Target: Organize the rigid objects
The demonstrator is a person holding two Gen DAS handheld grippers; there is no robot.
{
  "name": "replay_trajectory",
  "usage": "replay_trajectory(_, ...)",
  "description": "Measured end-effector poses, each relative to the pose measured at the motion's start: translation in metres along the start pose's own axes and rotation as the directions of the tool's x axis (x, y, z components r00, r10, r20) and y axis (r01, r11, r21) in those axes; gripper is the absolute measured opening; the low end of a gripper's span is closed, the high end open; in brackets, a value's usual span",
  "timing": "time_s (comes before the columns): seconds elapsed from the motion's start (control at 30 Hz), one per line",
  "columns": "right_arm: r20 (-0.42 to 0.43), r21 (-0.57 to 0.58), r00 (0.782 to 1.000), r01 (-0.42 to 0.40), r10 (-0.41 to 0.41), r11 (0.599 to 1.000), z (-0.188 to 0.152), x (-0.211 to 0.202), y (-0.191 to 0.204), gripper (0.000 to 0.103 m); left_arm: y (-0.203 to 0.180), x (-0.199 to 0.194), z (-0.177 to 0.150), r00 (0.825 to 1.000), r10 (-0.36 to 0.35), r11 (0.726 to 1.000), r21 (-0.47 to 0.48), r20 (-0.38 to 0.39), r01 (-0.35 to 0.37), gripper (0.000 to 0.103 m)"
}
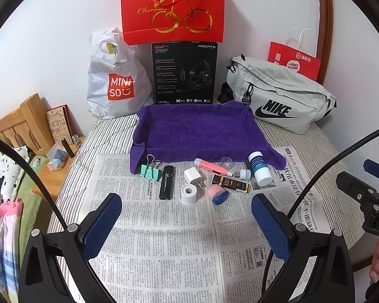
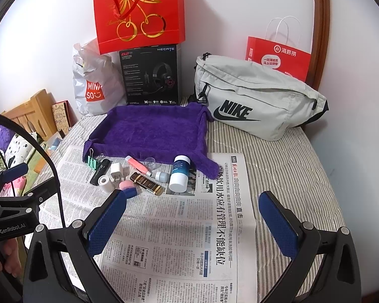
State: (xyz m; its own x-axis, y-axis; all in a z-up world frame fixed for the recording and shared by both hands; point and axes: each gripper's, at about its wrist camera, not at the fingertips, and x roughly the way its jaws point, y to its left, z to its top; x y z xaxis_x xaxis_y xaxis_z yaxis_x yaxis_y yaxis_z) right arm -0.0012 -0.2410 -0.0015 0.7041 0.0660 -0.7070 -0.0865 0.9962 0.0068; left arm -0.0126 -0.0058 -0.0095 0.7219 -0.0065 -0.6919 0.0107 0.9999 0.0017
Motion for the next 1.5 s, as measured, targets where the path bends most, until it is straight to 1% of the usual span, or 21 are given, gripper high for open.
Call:
replay_trajectory(0.53,-0.011,0.005,1.0,0.006,-0.006,1.0,-0.002,0.0,-0.002,0.103,-0.005,0.0,0.002,1.0,0.002,1.0,0.001,-0.001,-0.002,0.103)
replay_trajectory(0.7,-0.016,0.014,1.0,0.005,-0.005,1.0,0.0,0.005,-0.006,0.103,0.001,0.007,0.004,1.0,-0.015,1.0,-0.006,0.002,0.015,0.103)
replay_trajectory(0.9,-0.044,0.018,0.999,0.008,-0.007,1.0,0.001,0.023,-0.009,0.103,0.016,0.037,0.004,0.999,0.012,1.0,-0.009,-0.035,-0.013,0.103)
replay_trajectory(1.17,-0.103,0.017,0.995,0.011,-0.009,1.0,-0.002,0.06,-0.008,0.103,0.045,0.101,0.005,0.993,0.061,0.998,0.028,-0.104,-0.058,0.102)
replay_trajectory(1.27,-0.126,0.011,0.992,0.007,-0.005,1.0,-0.003,0.074,-0.006,0.103,0.056,0.126,0.006,0.99,0.045,0.998,0.044,-0.13,-0.04,0.098)
replay_trajectory(1.33,-0.142,0.006,0.99,0.006,-0.005,1.0,-0.004,0.084,-0.004,0.103,0.062,0.14,0.007,0.989,0.043,0.998,0.059,-0.141,-0.035,0.092)
replay_trajectory(1.37,-0.15,0.005,0.989,0.004,-0.003,1.0,-0.004,0.088,-0.004,0.103,0.065,0.148,0.008,0.988,0.036,0.998,0.06,-0.147,-0.028,0.091)
replay_trajectory(1.5,-0.184,0.013,0.983,0.002,0.0,1.0,-0.004,0.109,-0.003,0.103,0.075,0.175,0.011,0.984,-0.036,0.998,0.041,-0.172,0.044,0.085)
